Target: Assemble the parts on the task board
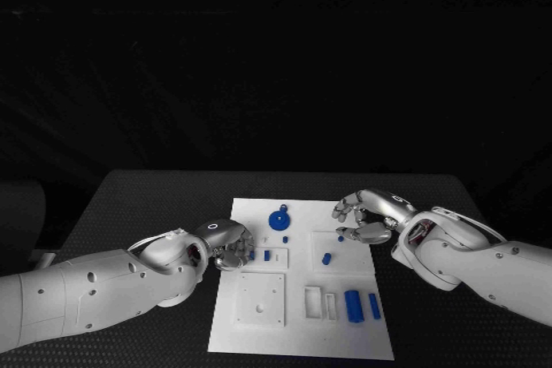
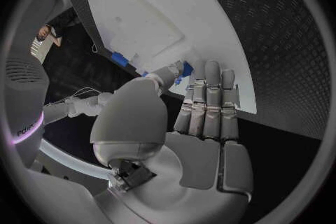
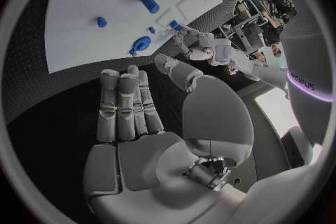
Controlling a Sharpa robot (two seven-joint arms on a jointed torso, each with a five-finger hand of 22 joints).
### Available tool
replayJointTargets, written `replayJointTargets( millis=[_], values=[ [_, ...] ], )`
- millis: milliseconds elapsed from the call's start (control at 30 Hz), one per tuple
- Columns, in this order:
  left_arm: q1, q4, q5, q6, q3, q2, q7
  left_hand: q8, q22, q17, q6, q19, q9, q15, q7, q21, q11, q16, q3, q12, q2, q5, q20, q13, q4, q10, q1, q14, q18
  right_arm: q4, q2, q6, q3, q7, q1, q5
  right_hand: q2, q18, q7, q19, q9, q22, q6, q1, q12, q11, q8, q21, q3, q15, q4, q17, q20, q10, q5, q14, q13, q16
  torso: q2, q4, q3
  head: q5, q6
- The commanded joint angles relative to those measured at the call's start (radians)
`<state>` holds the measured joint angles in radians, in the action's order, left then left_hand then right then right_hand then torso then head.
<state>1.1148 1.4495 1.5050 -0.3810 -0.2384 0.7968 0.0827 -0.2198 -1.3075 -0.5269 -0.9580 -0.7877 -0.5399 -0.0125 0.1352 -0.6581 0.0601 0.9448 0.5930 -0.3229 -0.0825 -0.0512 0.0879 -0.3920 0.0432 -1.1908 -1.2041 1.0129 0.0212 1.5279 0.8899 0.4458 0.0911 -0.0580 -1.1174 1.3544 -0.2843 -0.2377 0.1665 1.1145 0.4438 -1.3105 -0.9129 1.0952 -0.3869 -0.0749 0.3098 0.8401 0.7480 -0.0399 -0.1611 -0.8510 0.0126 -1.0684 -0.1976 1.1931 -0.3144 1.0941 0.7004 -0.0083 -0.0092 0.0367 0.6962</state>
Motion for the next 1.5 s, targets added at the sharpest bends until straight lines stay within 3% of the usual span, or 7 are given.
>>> replayJointTargets(
  millis=[33, 267, 500, 700, 1500],
  values=[
    [-0.003, 0.002, -0.005, 0.005, -0.002, 0.001, 0.003, -0.004, -0.021, -0.002, 0.001, 0.005, 0.0, 0.0, 0.003, 0.007, 0.001, -0.004, -0.004, 0.003, 0.008, -0.003, 0.023, -0.001, -0.007, 0.008, 0.002, -0.005, -0.013, -0.001, -0.001, -0.013, 0.0, -0.006, 0.0, 0.0, 0.001, -0.024, 0.0, 0.0, -0.001, -0.007, 0.007, -0.008, 0.004, -0.001, 0.003, -0.006, -0.002, 0.004, 0.006, 0.002, -0.007, -0.005, -0.005, -0.006, 0.001, 0.003, 0.0, -0.0004, 0.0, 0.0, 0.0],
    [-0.003, 0.006, -0.006, 0.015, -0.002, 0.003, 0.002, -0.004, -0.021, -0.003, 0.001, 0.006, 0.001, 0.0, 0.003, 0.008, 0.001, -0.004, -0.008, 0.003, 0.003, -0.002, 0.023, -0.002, -0.01, 0.008, 0.006, -0.005, -0.013, -0.001, -0.001, -0.014, 0.0, -0.006, 0.0, -0.001, 0.001, -0.024, 0.0, 0.0, -0.001, -0.007, 0.007, -0.009, 0.005, -0.001, 0.003, -0.006, -0.002, 0.004, 0.006, 0.002, -0.007, -0.005, -0.005, -0.006, 0.002, 0.003, 0.0, -0.0002, 0.0001, 0.001, 0.002],
    [-0.003, 0.005, -0.006, 0.032, -0.002, 0.005, 0.007, -0.004, -0.02, -0.004, 0.001, 0.008, 0.003, 0.0, 0.003, 0.01, 0.002, -0.006, -0.011, 0.005, -0.021, -0.002, 0.023, -0.002, -0.002, 0.012, -0.002, -0.009, -0.012, -0.002, -0.001, -0.015, 0.0, -0.006, 0.0, -0.001, 0.001, -0.024, 0.0, 0.0, -0.001, -0.007, 0.007, -0.009, 0.005, -0.001, 0.003, -0.006, -0.002, 0.005, 0.006, 0.002, -0.007, -0.005, -0.006, -0.006, 0.002, 0.003, 0.0, -0.0002, 0.0003, 0.002, 0.001],
    [-0.003, 0.007, -0.006, 0.04, -0.002, 0.006, 0.004, -0.005, -0.02, -0.004, 0.0, 0.009, 0.004, 0.001, 0.003, 0.011, 0.003, -0.007, -0.012, 0.006, -0.028, -0.001, 0.022, -0.002, 0.0, 0.014, -0.005, -0.01, -0.013, -0.002, -0.001, -0.018, 0.0, -0.006, 0.0, -0.003, 0.001, -0.024, 0.0, 0.0, -0.001, -0.007, 0.007, -0.009, 0.005, -0.001, 0.003, -0.007, -0.002, 0.005, 0.006, 0.002, -0.007, -0.005, -0.006, -0.006, 0.002, 0.003, 0.0, -0.0004, 0.0, 0.002, 0.004],
    [-0.002, 0.015, -0.006, 0.031, -0.002, 0.015, 0.003, -0.009, -0.02, -0.007, -0.002, 0.014, 0.01, 0.004, 0.002, 0.018, 0.005, -0.009, -0.009, 0.009, 0.027, -0.002, 0.018, -0.005, -0.037, 0.016, 0.01, -0.014, -0.014, -0.003, -0.001, -0.022, 0.0, -0.005, 0.0, -0.005, 0.002, -0.024, 0.0, 0.0, -0.002, -0.007, 0.008, -0.011, 0.006, -0.002, 0.003, -0.008, -0.004, 0.005, 0.007, 0.003, -0.007, -0.005, -0.007, -0.007, 0.004, 0.003, 0.0, -0.0004, 0.0002, 0.005, 0.004]
  ],
)
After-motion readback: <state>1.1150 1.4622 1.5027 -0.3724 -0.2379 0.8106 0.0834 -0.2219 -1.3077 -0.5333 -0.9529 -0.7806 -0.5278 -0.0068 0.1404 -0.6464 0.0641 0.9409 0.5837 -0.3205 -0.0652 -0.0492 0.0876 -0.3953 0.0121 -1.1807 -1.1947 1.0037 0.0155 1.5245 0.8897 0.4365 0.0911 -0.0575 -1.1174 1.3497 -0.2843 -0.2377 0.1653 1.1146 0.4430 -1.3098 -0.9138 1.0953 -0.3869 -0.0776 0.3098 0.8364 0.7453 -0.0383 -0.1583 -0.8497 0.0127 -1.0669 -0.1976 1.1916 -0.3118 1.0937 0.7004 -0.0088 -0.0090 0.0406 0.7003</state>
